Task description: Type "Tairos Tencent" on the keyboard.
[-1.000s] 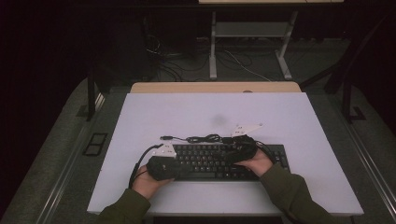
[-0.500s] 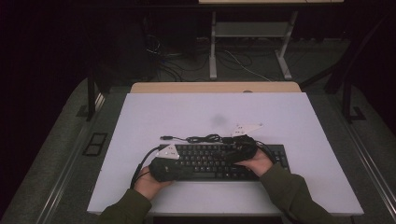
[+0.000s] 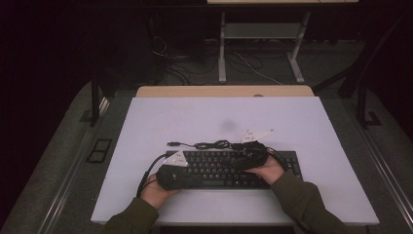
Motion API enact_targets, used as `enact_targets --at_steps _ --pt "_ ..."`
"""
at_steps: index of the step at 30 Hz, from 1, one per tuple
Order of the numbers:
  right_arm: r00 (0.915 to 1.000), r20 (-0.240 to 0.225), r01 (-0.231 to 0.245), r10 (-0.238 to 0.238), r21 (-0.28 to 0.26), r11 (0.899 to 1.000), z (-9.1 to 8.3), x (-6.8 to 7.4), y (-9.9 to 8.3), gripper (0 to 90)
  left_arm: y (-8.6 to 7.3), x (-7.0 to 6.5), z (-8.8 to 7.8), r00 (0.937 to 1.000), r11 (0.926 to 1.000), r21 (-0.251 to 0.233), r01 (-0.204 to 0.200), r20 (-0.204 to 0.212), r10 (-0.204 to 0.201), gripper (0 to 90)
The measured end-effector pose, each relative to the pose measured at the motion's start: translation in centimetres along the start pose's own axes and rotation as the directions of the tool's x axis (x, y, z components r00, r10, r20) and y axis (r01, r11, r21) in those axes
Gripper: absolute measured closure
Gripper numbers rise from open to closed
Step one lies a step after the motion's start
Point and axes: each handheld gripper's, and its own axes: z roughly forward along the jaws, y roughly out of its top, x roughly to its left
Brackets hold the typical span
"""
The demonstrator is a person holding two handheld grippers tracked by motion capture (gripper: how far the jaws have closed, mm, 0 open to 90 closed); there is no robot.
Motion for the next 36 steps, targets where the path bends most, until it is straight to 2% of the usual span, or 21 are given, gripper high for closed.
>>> enact_targets --at_steps 2,16,21,27,28,33,36 --pt "1.0 0.0 0.001 -0.001 0.0 1.0 0.02 0.01 -0.01 23.1 -0.07 0.08 0.05 0.9999 1.0 -0.007 0.007 0.008 -0.007 89.2" --pt "0.9998 -0.008 -0.017 0.016 -0.017 1.0 -0.15 -0.05 0.12 21.0 0.2 -0.09 -0.16 1.0 0.9999 -0.01 -0.007 -0.003 0.007 89.1" --pt "0.9998 -0.012 -0.016 0.016 -0.02 1.0 -0.23 -0.07 0.15 19.6 0.36 -0.05 -0.34 1.0 0.9996 -0.029 -0.004 -0.005 0.004 88.7" --pt "0.9995 -0.021 -0.023 0.023 -0.027 0.999 -0.36 -0.16 0.12 18.1 0.46 0.01 -0.55 0.9996 0.9981 -0.06 0.013 -0.022 -0.015 81.5" --pt "0.9994 -0.022 -0.028 0.028 -0.022 0.999 -0.42 -0.17 0.15 18.2 0.47 0.12 -0.66 0.9996 0.9983 -0.058 0.007 -0.025 -0.009 79.9" --pt "0.9992 -0.029 -0.029 0.028 -0.018 0.999 -0.6 -0.16 0.18 18.2 0.43 0.29 -0.67 0.9985 0.9956 -0.087 0.036 -0.037 -0.039 70.8" --pt "0.9993 -0.026 -0.028 0.028 -0.011 1.0 -0.81 -0.07 0.21 18.6 0.45 0.4 -0.64 0.998 0.9953 -0.089 0.039 -0.047 -0.043 64.5"
